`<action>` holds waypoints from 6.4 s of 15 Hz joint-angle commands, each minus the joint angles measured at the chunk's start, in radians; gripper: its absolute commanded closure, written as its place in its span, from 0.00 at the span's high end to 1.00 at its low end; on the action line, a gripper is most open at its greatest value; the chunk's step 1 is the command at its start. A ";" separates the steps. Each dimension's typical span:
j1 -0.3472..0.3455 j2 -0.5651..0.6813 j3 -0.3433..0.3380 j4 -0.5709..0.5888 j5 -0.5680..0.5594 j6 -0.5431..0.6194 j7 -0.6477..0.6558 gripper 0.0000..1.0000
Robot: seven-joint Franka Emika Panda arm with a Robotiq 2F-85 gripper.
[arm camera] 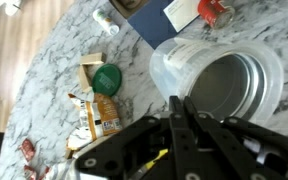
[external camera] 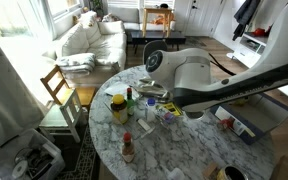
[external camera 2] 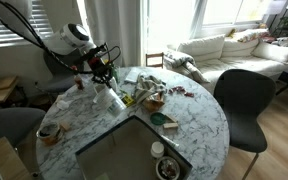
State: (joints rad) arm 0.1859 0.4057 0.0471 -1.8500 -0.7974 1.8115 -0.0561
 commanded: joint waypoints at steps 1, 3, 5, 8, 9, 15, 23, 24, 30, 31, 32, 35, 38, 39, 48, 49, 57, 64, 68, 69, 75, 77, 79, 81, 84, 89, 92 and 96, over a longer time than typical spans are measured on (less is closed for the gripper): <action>0.045 0.032 0.000 0.009 -0.142 -0.064 0.130 0.01; 0.060 0.042 0.007 0.008 -0.193 -0.109 0.174 0.01; 0.069 0.050 0.016 0.005 -0.226 -0.150 0.207 0.01; 0.064 0.060 0.048 -0.008 -0.233 -0.119 0.181 0.01; 0.080 0.073 0.045 0.001 -0.257 -0.166 0.189 0.01; 0.112 0.143 0.054 0.027 -0.353 -0.361 0.208 0.01; 0.113 0.191 0.066 0.034 -0.436 -0.404 0.171 0.01; 0.106 0.183 0.070 0.026 -0.455 -0.389 0.174 0.01; 0.094 0.183 0.086 0.015 -0.464 -0.360 0.170 0.01; 0.096 0.191 0.091 0.003 -0.473 -0.358 0.134 0.01; 0.101 0.203 0.094 0.000 -0.478 -0.375 0.090 0.01; 0.118 0.242 0.099 0.002 -0.515 -0.414 0.009 0.01; 0.133 0.287 0.099 0.019 -0.543 -0.472 -0.017 0.01; 0.137 0.303 0.099 0.021 -0.555 -0.491 -0.020 0.01; 0.126 0.318 0.116 0.034 -0.534 -0.556 0.124 0.01; 0.120 0.307 0.116 0.019 -0.532 -0.551 0.139 0.01; 0.118 0.285 0.096 0.021 -0.572 -0.600 0.106 0.01; 0.072 0.213 0.144 -0.001 -0.550 -0.517 0.161 0.01; 0.059 0.232 0.154 0.004 -0.563 -0.402 0.172 0.01; 0.057 0.236 0.153 0.001 -0.563 -0.371 0.174 0.01; 0.040 0.205 0.145 -0.106 -0.581 -0.218 0.132 0.01; 0.036 0.197 0.143 -0.126 -0.584 -0.204 0.124 0.01; 0.036 0.199 0.146 -0.128 -0.589 -0.180 0.111 0.01; 0.034 0.199 0.146 -0.130 -0.591 -0.153 0.105 0.29; 0.035 0.167 0.140 -0.156 -0.586 -0.146 0.102 0.44; 0.033 0.112 0.141 -0.203 -0.577 -0.165 0.086 0.82; 0.038 0.084 0.144 -0.185 -0.552 -0.190 0.098 1.00; 0.035 0.079 0.150 -0.117 -0.451 -0.217 0.145 1.00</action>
State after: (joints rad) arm 0.2306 0.4933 0.1824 -1.9995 -1.3308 1.6164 0.0605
